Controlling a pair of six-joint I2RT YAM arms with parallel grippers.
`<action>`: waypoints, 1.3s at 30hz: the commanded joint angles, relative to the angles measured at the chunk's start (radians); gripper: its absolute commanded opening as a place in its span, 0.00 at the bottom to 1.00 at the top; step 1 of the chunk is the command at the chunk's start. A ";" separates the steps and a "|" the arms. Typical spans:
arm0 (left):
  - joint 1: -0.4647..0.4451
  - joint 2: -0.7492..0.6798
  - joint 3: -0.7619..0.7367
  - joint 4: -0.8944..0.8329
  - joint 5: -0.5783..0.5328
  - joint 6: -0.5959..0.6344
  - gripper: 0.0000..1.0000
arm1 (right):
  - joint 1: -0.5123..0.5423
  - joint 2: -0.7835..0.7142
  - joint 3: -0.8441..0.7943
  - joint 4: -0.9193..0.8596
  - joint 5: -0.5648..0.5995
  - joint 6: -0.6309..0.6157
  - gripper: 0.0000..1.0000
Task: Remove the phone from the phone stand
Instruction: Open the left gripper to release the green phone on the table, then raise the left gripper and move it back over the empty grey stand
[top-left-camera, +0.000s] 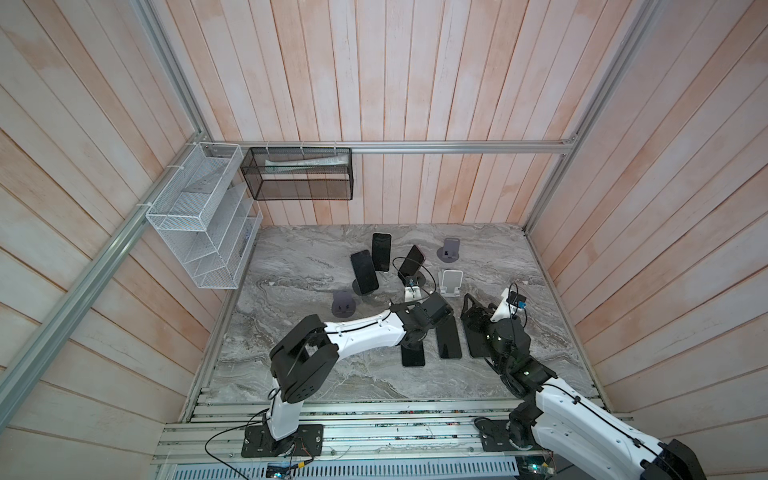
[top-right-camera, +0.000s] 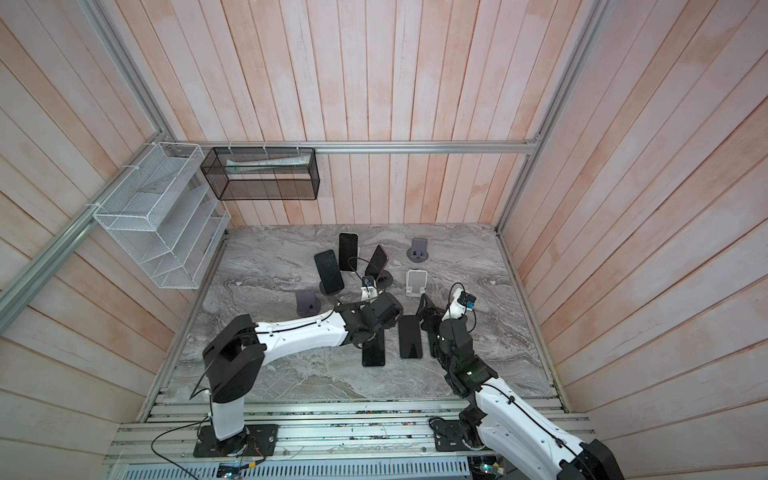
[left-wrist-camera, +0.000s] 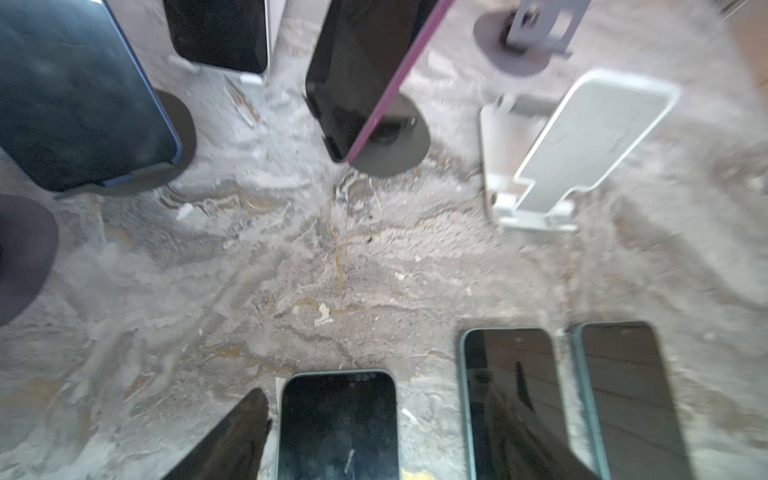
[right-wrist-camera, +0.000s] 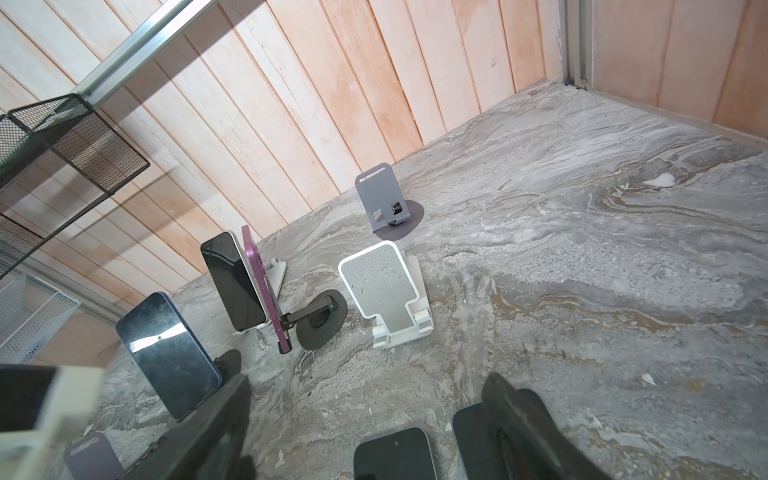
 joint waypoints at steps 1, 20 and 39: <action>0.001 -0.143 -0.044 0.009 -0.123 0.083 0.88 | -0.004 0.022 -0.003 0.030 -0.038 0.012 0.88; 0.304 -0.639 -0.553 -0.032 -0.023 0.052 0.97 | -0.006 0.115 0.011 0.053 -0.071 0.009 0.88; 0.515 -0.213 -0.341 0.027 0.172 0.386 0.99 | -0.007 0.123 0.013 0.063 -0.066 -0.028 0.89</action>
